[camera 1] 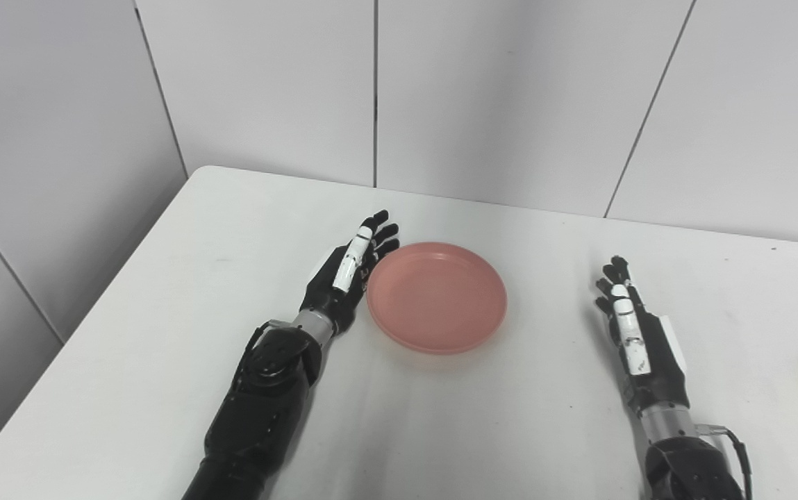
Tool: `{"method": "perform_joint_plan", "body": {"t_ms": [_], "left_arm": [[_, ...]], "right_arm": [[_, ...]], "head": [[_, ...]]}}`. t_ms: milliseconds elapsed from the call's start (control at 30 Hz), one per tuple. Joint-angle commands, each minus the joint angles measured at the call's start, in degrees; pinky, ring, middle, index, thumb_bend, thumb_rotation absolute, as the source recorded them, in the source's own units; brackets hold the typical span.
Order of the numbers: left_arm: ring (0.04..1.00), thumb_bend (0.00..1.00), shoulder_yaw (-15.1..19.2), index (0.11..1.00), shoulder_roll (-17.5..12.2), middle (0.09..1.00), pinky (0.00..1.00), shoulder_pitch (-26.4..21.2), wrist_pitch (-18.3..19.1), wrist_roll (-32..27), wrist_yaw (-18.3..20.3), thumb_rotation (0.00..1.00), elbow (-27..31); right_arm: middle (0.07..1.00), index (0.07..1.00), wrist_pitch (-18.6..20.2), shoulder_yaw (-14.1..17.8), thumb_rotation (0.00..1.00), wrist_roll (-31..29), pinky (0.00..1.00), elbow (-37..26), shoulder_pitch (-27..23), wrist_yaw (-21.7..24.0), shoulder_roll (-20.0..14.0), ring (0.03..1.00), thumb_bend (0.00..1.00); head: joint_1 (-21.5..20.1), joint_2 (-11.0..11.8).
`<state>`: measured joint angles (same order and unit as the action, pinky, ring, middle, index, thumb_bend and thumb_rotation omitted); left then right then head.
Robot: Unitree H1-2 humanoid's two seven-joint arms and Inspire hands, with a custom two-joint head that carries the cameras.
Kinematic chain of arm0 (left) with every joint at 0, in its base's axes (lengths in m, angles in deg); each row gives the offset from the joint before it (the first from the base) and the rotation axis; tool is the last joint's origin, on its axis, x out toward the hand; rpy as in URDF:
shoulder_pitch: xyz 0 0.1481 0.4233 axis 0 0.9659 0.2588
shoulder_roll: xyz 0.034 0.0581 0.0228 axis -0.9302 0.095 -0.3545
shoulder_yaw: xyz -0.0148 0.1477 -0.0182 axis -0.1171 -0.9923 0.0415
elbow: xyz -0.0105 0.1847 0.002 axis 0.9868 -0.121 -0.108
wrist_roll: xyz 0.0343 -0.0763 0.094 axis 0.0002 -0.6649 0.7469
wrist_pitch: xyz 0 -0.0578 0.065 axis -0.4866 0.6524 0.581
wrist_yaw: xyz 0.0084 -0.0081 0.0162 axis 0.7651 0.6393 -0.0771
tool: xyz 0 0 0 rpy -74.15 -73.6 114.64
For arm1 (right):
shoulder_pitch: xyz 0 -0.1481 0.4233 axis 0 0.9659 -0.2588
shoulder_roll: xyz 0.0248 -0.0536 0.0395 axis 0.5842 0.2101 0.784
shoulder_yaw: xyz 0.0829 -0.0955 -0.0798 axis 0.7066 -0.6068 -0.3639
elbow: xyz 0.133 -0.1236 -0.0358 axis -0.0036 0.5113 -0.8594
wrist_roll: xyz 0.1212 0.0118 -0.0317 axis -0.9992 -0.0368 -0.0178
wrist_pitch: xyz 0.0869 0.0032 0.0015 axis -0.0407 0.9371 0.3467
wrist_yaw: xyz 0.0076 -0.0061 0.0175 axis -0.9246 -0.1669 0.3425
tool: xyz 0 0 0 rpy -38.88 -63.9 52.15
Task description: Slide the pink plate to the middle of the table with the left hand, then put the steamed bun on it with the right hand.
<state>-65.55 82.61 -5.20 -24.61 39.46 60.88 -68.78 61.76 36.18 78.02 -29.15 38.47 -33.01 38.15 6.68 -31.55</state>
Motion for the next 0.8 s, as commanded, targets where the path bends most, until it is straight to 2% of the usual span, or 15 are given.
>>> {"method": "perform_joint_plan", "body": {"t_ms": [0,333,767], "left_arm": [[0.939,0.42,-2.92,0.955,1.72,0.947,0.96,2.27,3.44,1.38,3.12,1.0,-2.53],[0.929,0.47,-4.57,0.939,1.81,0.935,0.95,3.07,1.4,0.76,6.22,1.0,-4.94],[0.929,0.49,-4.48,0.928,1.25,0.93,0.95,4.09,2.02,0.62,9.4,1.0,-4.89]], "right_arm": [[0.979,0.992,-0.54,-0.92,1.0,0.05,0.97,2.43,2.67,-0.42,1.77,0.964,0.19],[0.972,0.986,-0.73,-1.46,1.0,1.56,0.95,2.7,2.64,-1.2,2.2,0.958,0.21],[0.966,0.979,-0.4,-1.67,1.0,2.55,0.93,2.62,2.59,-1.27,2.86,0.943,0.21]], "head": [[-0.48,-0.11],[-3.4,-0.33],[-5.57,-0.57]]}}
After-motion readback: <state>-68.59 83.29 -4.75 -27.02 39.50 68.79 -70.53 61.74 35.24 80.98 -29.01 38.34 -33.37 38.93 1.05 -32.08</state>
